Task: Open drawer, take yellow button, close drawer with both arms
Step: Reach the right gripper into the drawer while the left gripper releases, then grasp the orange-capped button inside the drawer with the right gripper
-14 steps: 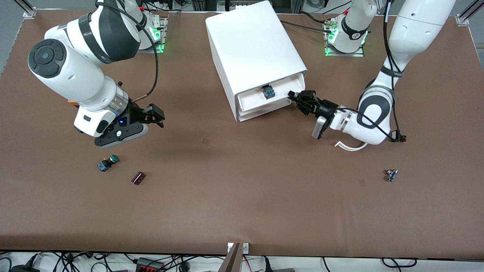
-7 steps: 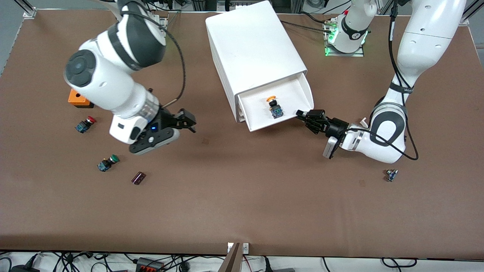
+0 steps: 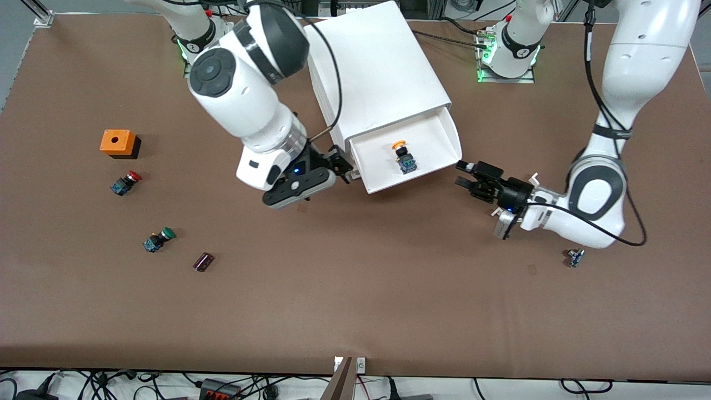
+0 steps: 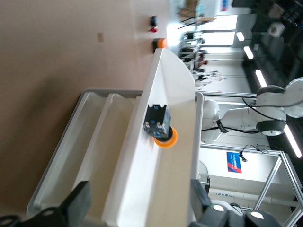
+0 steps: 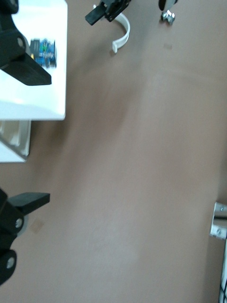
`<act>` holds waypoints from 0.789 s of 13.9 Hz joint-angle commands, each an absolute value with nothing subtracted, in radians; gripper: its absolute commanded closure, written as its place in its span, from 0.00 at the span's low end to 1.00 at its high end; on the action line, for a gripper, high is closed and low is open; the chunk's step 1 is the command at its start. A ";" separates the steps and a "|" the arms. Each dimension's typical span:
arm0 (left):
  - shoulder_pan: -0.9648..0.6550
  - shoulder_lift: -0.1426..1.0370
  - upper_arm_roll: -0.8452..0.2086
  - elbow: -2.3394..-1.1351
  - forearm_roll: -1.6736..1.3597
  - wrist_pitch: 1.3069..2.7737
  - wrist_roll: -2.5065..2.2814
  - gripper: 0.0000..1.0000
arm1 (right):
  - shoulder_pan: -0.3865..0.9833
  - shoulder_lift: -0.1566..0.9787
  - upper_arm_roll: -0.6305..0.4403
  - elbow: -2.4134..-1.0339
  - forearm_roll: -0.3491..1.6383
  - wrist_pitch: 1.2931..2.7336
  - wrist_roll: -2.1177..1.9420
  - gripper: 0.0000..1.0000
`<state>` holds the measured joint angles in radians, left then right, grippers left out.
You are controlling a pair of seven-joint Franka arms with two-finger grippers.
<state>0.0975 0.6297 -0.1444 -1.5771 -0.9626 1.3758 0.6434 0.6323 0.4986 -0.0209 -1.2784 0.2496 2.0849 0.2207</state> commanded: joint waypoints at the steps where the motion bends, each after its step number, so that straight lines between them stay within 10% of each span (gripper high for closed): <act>1: 0.097 0.591 -0.144 -1.409 -0.800 1.283 0.359 0.00 | 0.689 0.546 -0.034 -1.221 0.241 2.134 0.290 0.03; 11: -0.009 0.453 -0.161 -1.275 0.009 1.259 -0.026 0.00 | 0.883 0.701 -0.044 -1.149 -0.001 2.220 0.540 0.22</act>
